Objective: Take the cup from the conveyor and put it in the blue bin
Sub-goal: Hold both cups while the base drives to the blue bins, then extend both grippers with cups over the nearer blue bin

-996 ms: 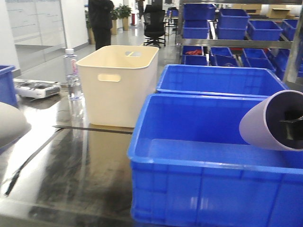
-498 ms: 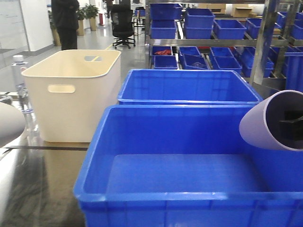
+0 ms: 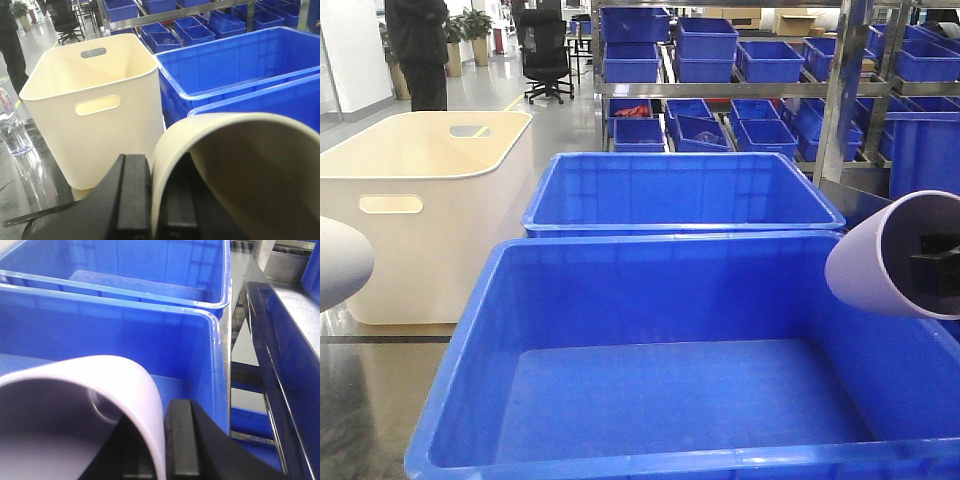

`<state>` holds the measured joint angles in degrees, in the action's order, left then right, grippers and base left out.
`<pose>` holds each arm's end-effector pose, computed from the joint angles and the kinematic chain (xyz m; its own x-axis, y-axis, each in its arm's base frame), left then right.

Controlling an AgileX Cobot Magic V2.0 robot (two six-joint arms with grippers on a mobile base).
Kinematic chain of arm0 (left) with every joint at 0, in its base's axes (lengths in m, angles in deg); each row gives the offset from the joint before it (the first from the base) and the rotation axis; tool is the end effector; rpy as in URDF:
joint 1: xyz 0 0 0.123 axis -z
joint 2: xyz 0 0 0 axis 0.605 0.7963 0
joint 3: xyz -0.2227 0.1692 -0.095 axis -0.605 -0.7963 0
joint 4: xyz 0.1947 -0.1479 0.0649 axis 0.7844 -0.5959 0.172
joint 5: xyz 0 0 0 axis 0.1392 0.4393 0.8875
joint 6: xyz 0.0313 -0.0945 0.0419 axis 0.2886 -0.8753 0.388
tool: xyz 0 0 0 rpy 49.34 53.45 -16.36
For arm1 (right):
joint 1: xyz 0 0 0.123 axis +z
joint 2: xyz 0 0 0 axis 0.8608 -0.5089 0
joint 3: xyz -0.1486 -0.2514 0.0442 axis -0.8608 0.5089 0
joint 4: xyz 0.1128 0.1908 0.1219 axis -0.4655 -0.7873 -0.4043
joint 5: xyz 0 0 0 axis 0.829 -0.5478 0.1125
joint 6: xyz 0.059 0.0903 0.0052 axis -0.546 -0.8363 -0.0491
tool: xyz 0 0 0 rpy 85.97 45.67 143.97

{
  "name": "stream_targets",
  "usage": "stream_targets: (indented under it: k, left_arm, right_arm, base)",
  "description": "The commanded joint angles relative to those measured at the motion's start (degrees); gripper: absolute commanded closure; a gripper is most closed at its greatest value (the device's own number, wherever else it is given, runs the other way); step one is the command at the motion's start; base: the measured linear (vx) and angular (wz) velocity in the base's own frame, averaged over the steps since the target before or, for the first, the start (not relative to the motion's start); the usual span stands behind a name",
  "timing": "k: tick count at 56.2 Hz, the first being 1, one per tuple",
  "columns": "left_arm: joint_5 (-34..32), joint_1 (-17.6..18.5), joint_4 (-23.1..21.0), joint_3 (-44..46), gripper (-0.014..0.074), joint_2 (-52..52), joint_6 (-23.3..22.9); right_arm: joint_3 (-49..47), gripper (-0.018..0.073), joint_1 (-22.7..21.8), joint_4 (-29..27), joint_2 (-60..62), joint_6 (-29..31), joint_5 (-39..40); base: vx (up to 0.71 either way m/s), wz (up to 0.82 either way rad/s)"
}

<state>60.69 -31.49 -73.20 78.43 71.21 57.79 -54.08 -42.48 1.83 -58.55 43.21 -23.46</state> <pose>0.1596 -0.0232 0.4374 -0.1220 0.0946 -0.9880 0.1756 0.9818 0.0723 0.2073 0.0508 0.4541 -0.4068 -0.1028 -0.9077 -0.1870 0.9820 -0.0274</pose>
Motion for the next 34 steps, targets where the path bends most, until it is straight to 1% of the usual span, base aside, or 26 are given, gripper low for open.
stream_targets:
  k: [1,21,34]
  left_arm:
    - [-5.6,0.1,-0.6,1.7,0.0603,-0.3,-0.2]
    - [-5.6,0.1,-0.6,1.7,0.0603,-0.3,-0.2]
    - [-5.6,0.1,-0.6,1.7,0.0603,-0.3,-0.3]
  right_arm:
    - [-1.8,0.0568,-0.1,1.0,0.9,0.1,4.8]
    - [-1.8,0.0568,-0.1,1.0,0.9,0.1,4.8]
    - [-1.8,0.0568,-0.1,1.0,0.9,0.1,6.4]
  base:
    - [0.03,-0.06]
    - [0.00,-0.01]
    - [0.00,0.00]
